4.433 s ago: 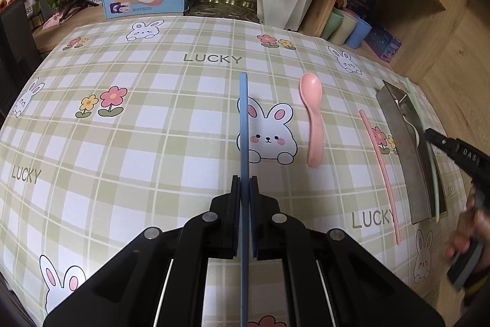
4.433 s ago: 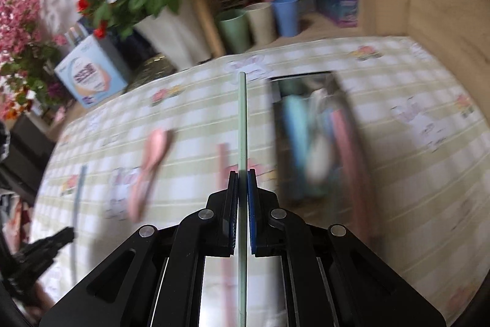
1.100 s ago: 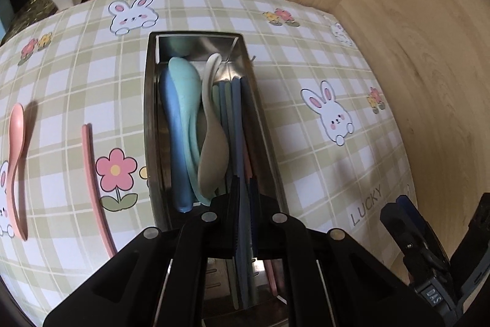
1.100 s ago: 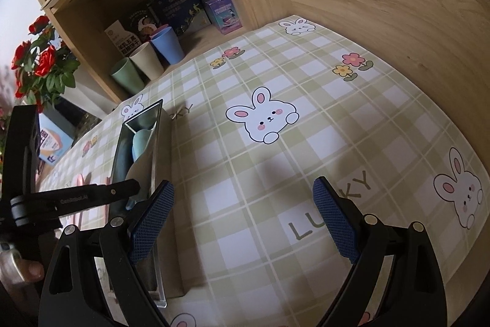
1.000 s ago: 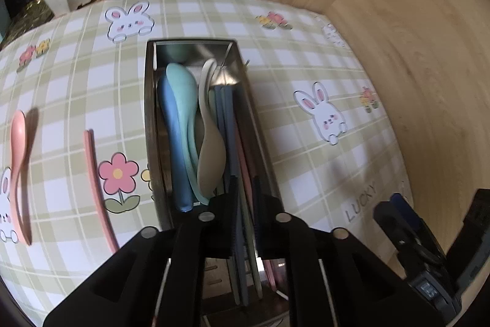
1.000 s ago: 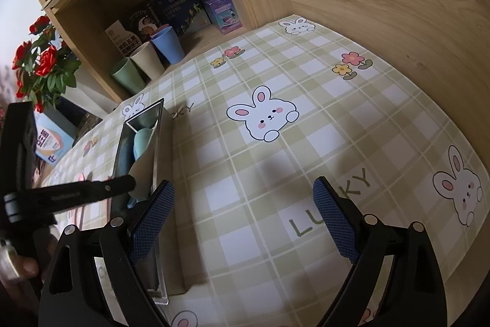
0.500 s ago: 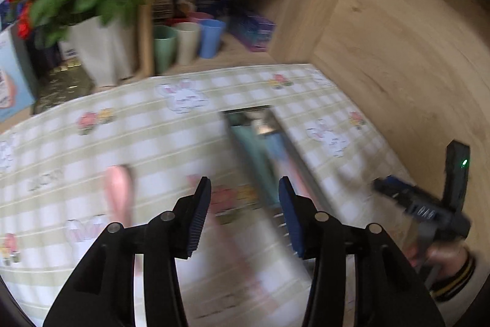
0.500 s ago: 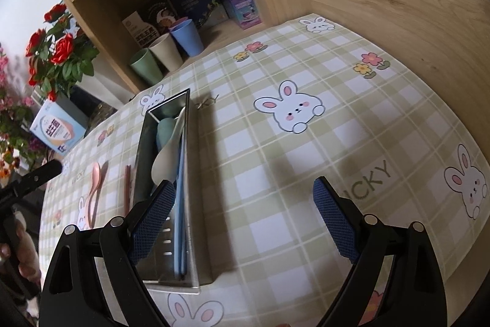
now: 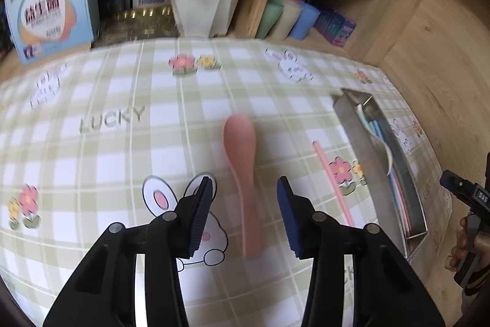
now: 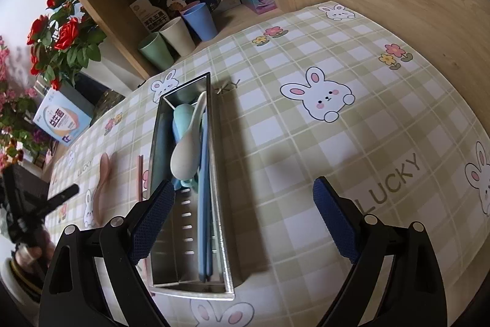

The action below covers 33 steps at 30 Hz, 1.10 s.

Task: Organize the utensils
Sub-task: 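Move the left gripper to the pink spoon and close on it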

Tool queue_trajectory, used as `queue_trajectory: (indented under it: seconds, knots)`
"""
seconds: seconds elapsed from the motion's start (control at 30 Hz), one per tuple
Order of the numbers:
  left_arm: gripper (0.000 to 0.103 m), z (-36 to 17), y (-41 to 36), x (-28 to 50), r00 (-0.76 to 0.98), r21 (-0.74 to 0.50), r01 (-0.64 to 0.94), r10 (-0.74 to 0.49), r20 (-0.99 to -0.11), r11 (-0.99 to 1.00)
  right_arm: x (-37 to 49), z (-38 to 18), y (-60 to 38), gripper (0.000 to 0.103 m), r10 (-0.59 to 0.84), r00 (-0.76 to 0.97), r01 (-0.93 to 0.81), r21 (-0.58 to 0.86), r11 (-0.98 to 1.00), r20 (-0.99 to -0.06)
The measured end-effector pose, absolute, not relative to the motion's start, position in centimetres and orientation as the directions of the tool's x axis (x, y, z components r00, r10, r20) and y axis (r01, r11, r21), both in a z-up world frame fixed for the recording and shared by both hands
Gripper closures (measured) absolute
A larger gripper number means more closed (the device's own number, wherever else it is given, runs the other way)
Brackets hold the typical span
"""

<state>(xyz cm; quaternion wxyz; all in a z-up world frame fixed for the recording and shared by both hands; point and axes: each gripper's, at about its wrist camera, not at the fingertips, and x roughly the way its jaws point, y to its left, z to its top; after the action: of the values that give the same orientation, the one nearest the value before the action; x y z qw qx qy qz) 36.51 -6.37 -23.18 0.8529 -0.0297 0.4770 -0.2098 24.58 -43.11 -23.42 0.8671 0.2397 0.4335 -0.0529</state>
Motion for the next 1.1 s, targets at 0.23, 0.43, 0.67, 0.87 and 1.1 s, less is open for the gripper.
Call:
queue_trajectory:
  seconds: [0.23,0.43,0.67,0.87,1.1]
  knots:
    - [0.065,-25.8,-6.0,37.2,0.411,-0.342,0.291,-0.440,-0.798,0.893,25.2,-23.4,-42.3,0.014,0.103,0.603,0.297,0.342,0.892,-0.791]
    - [0.081,-27.3,-5.2,38.0,0.396,-0.427,0.218,-0.479,-0.783,0.878,25.4,-23.3,-41.9,0.014,0.099,0.597,0.293,0.332,0.897,-0.796]
    - [0.081,-27.7,-6.4,37.9,0.363,-0.436,0.249,-0.500,-0.786,0.865,25.4,-23.4,-41.8,0.015,0.101,0.593,0.292,0.330,0.898,-0.799]
    - [0.090,-28.1,-7.0,37.6,0.365,-0.406,0.252,-0.475,-0.801,0.879,25.0,-23.4,-41.8,0.015,0.102,0.593,0.294,0.332,0.896,-0.799]
    - [0.091,-27.4,-8.3,36.3,0.401,-0.291,0.319,-0.406,-0.821,0.902,24.4,-23.1,-41.9,0.015,0.097,0.593,0.296,0.328,0.897,-0.800]
